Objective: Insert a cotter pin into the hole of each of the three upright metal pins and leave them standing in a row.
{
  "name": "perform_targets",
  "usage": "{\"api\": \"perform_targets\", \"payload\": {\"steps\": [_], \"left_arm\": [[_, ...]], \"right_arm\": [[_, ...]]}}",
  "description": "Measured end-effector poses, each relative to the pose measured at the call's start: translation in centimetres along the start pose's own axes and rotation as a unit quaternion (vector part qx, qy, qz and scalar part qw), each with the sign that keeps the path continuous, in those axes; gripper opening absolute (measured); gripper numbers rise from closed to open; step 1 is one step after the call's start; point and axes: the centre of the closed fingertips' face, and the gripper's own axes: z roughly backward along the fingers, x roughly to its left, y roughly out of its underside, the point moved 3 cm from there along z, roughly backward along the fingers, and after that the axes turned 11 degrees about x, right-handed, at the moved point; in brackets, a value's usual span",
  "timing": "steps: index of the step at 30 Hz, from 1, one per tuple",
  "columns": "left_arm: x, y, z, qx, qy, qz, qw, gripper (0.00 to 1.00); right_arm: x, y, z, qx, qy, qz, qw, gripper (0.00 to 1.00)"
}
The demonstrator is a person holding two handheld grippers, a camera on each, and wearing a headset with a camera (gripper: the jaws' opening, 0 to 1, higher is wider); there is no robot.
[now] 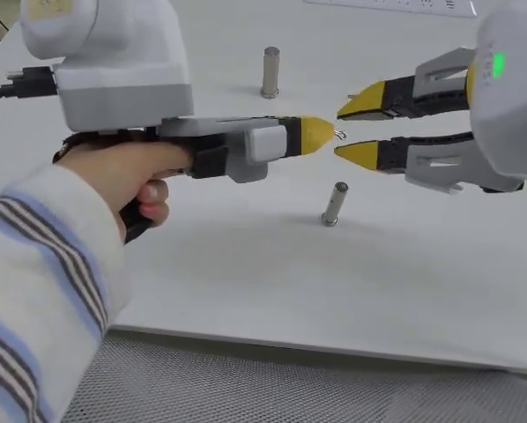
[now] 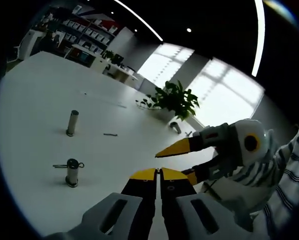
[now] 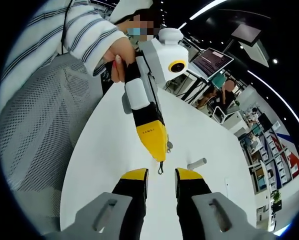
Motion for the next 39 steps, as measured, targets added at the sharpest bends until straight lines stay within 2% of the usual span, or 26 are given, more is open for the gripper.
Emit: {"api": "perform_targets", "payload": {"steps": [2,3,5,6,8,11,12,14,15,17,19,20,24,26,30,32,33,35,36,39], "left_arm": [[0.1,0.2,0.2,0.011,-0.009,-0.026,0.9996,0.00],[0.1,0.4,0.4,0.016,-0.014,-0.048,0.9986,0.00],[-0.1,0.5,0.6,0.022,-0.019,-0.094,0.9951,0.00],[-0.2,0.5,0.6,0.023,-0.019,-0.104,0.9941,0.00],[-0.4,0.6,0.7,0.030,-0.021,-0.146,0.9886,0.00],[-1.2,0.8,0.9,0.037,-0.020,-0.208,0.9772,0.00],[-1.4,0.9,0.9,0.039,-0.018,-0.216,0.9754,0.00],[-1.8,0.9,1.0,0.035,-0.016,-0.244,0.9690,0.00],[-1.8,0.7,1.0,0.030,-0.010,-0.263,0.9642,0.00],[-1.8,0.6,1.0,0.026,-0.005,-0.278,0.9603,0.00],[-2.2,0.6,1.1,0.024,0.001,-0.304,0.9525,0.00],[-2.4,0.7,1.1,0.027,0.004,-0.319,0.9474,0.00],[-2.9,1.1,1.1,0.042,0.011,-0.346,0.9371,0.00],[-3.0,1.4,1.1,0.049,0.016,-0.355,0.9334,0.00],[-3.2,1.6,1.0,0.054,0.026,-0.360,0.9311,0.00],[-3.2,1.7,1.0,0.059,0.026,-0.362,0.9298,0.00],[-3.1,1.8,1.0,0.064,0.026,-0.368,0.9272,0.00],[-3.0,2.0,1.0,0.071,0.029,-0.370,0.9258,0.00],[-3.0,2.1,0.9,0.072,0.031,-0.370,0.9258,0.00],[-3.2,2.5,0.9,0.085,0.037,-0.376,0.9219,0.00]], "right_arm": [[-0.1,0.6,0.0,0.004,-0.008,-0.018,0.9998,0.18],[0.0,0.9,0.0,0.004,-0.017,-0.033,0.9993,0.16],[0.2,1.3,-0.1,0.004,-0.033,-0.064,0.9974,0.17],[0.3,1.5,-0.2,0.003,-0.040,-0.072,0.9966,0.19],[0.4,1.7,-0.3,-0.006,-0.056,-0.097,0.9937,0.21],[0.9,1.7,-0.4,-0.020,-0.084,-0.132,0.9874,0.19],[1.0,1.6,-0.4,-0.024,-0.093,-0.142,0.9852,0.19],[1.3,1.5,-0.5,-0.031,-0.108,-0.155,0.9815,0.20],[1.4,1.4,-0.5,-0.034,-0.112,-0.159,0.9803,0.19],[1.6,1.3,-0.6,-0.041,-0.119,-0.166,0.9781,0.18],[1.8,1.1,-0.7,-0.045,-0.123,-0.172,0.9764,0.17],[2.0,1.1,-0.7,-0.046,-0.127,-0.173,0.9757,0.15],[2.5,0.7,-0.6,-0.055,-0.141,-0.181,0.9717,0.12],[2.8,0.5,-0.5,-0.060,-0.148,-0.180,0.9706,0.09],[3.2,0.2,-0.4,-0.065,-0.160,-0.181,0.9681,0.00],[3.5,0.3,-0.4,-0.064,-0.167,-0.182,0.9669,0.00],[3.6,0.3,-0.4,-0.064,-0.171,-0.180,0.9666,0.00],[4.0,0.3,-0.3,-0.063,-0.181,-0.180,0.9647,0.00],[4.1,0.3,-0.3,-0.063,-0.182,-0.178,0.9650,0.00],[4.5,0.2,-0.1,-0.059,-0.193,-0.171,0.9644,0.00]]}}
